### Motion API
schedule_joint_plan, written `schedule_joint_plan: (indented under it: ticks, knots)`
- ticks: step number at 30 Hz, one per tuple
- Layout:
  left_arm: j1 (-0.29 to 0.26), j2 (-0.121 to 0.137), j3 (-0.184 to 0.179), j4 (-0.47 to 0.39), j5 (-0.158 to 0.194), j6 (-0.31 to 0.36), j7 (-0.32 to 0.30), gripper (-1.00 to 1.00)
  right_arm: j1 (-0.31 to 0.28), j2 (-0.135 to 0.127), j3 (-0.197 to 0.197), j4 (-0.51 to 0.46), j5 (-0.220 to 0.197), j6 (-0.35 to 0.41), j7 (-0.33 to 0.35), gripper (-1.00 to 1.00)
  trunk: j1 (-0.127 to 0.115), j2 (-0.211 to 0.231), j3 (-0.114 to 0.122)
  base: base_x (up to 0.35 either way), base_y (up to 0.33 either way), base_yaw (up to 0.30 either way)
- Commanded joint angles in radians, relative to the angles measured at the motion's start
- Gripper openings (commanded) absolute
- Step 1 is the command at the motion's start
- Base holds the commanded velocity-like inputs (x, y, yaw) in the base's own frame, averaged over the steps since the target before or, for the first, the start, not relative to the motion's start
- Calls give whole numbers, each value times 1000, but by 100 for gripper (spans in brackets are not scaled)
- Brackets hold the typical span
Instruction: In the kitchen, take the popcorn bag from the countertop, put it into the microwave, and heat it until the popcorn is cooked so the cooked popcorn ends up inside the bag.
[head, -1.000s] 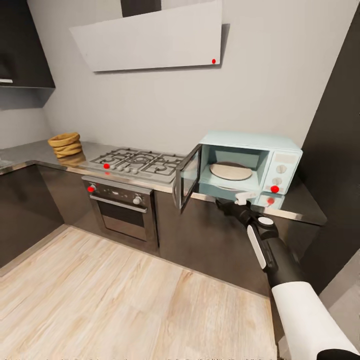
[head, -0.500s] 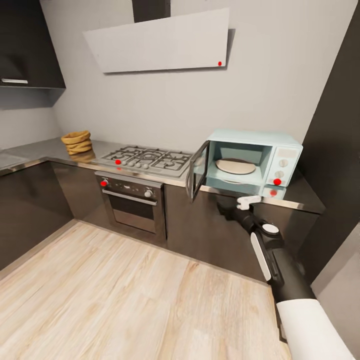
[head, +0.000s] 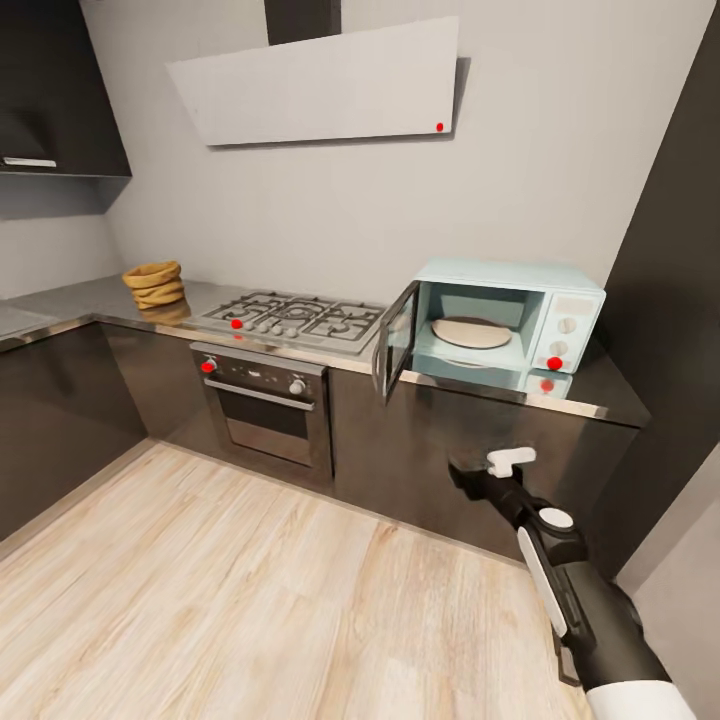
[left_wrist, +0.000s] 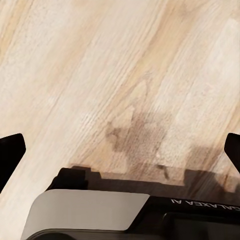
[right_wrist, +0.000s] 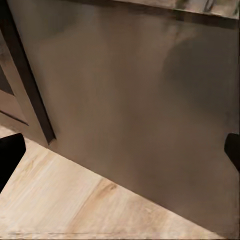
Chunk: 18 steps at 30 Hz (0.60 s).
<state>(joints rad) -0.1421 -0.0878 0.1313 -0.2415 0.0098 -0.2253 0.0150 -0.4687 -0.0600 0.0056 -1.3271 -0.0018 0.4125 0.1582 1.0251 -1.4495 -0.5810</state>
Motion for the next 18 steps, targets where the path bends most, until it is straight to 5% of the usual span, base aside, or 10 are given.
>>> schedule_joint_plan:
  ticks: [1,5,12,18]
  knots:
    - [-1,0,2,1,1,-3,1,100,33,-18,1,-1,-1,2,0,100,0,0,-1,0,0,0]
    - [-1,-1,2,1,1,-3,0,100,96,-37,3,-8,-3,-2,3,100,0,0,-1,0,0,0]
    - [-1,-2,3,1,1,-3,0,100,227,-27,16,-1,-4,-99,7,100,0,0,-2,0,0,15]
    - [-7,-3,6,-2,4,-3,6,100,280,-26,26,194,-5,-237,9,100,0,0,-4,-26,0,220]
